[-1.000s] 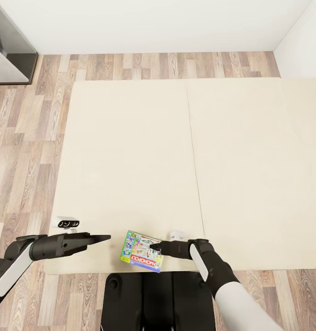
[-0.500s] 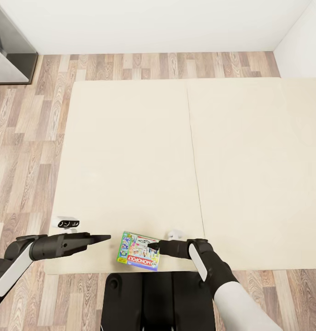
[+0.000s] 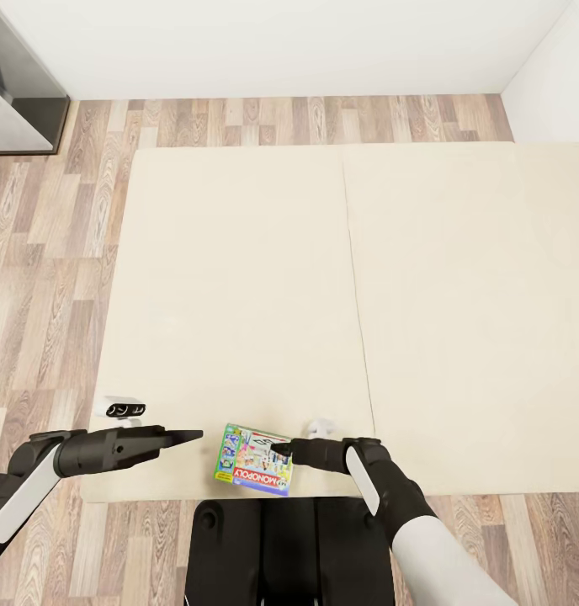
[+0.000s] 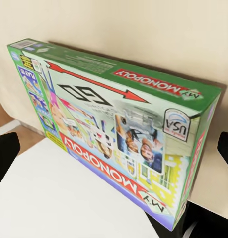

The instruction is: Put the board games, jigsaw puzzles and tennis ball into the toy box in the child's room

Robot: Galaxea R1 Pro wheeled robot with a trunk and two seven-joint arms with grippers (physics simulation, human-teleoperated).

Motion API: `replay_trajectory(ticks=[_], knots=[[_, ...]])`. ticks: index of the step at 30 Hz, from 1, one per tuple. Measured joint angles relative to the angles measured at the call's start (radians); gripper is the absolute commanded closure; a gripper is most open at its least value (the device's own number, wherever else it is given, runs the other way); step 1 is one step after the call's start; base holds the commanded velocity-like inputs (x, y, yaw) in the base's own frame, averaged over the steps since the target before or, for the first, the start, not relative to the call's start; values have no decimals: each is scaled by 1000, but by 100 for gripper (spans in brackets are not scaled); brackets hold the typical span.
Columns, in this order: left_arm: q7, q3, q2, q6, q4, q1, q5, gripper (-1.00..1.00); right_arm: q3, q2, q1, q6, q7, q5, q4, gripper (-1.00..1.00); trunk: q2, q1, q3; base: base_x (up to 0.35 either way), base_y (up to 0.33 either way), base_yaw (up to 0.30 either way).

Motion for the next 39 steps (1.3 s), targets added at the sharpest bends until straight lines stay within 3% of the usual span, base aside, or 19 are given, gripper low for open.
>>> replay_trajectory(ticks=[12,22,39], knots=[[-1,0,0,1,0,1,0,-100,1,0,0,0,9,-1,0,-100,0,0,0,0,0,0],[-1,0,1,1,0,1,1,-100,0,0,0,-2,58,0,1,-100,0,0,0,0,0,0],[-1,0,1,1,0,1,2,-100,-4,0,0,-9,66,-2,10,-100,0,0,0,0,0,0]])
